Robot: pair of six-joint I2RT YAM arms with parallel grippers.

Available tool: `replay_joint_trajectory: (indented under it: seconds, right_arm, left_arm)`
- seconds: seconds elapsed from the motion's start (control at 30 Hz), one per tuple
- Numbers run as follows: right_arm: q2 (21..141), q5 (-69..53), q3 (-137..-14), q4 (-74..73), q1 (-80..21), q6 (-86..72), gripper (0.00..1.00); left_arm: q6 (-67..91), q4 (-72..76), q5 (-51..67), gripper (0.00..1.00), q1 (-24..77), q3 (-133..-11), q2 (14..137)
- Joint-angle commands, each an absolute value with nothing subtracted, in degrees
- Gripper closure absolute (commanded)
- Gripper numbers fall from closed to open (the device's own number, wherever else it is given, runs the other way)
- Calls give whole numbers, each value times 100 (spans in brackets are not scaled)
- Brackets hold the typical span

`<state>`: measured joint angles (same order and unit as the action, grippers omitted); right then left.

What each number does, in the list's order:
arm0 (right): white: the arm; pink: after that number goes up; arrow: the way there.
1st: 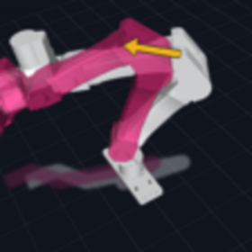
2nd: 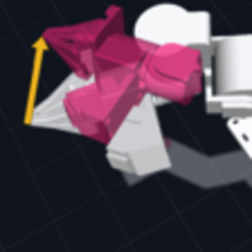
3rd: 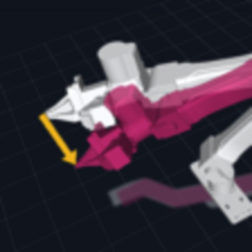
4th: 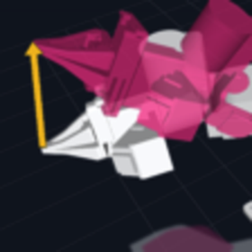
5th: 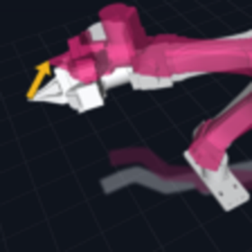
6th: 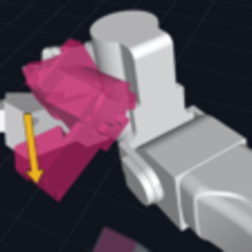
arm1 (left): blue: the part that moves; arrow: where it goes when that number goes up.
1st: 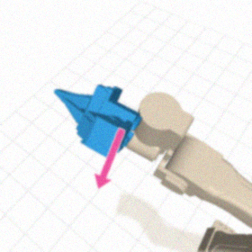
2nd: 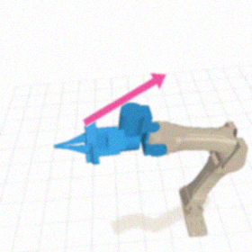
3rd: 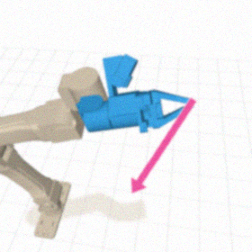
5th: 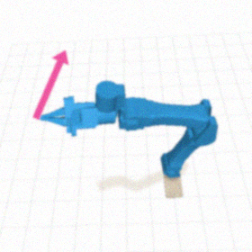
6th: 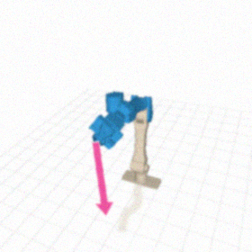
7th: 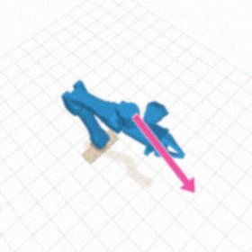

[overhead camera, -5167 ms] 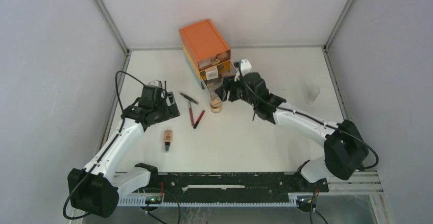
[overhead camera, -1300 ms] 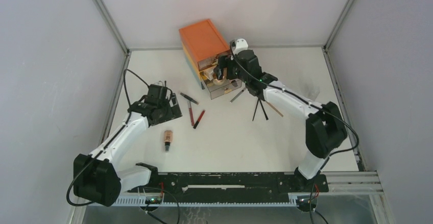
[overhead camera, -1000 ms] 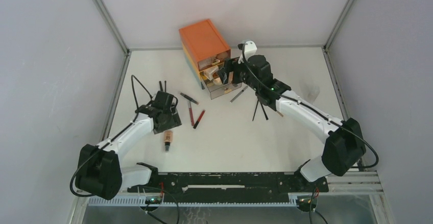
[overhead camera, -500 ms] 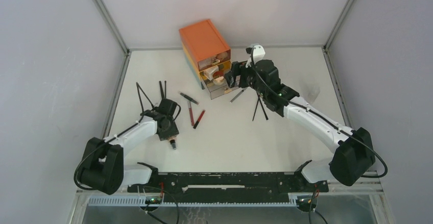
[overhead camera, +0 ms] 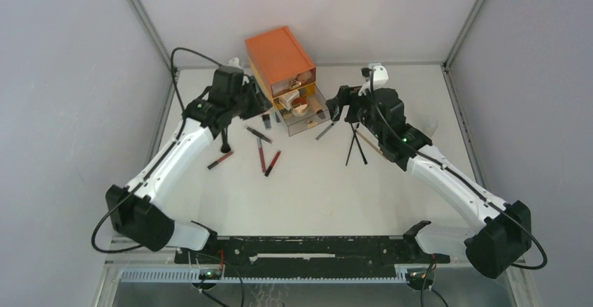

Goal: Organize the makeup
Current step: Place the makeup in the drawer.

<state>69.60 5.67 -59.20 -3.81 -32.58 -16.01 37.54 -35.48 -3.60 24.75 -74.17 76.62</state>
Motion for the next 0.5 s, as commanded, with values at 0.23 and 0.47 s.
replay_joint_trajectory:
  seconds: [0.23,0.47]
  right_arm:
    - [6222,992,-5579,-693,-3214,-1759,15]
    - [6161,979,-5528,-755,-3155,-1766,15]
  left_arm:
    - [4178,-2740,182,75,2512,-9115,9451]
    - [4330,-2584,-91,72,2548,-9354,9978]
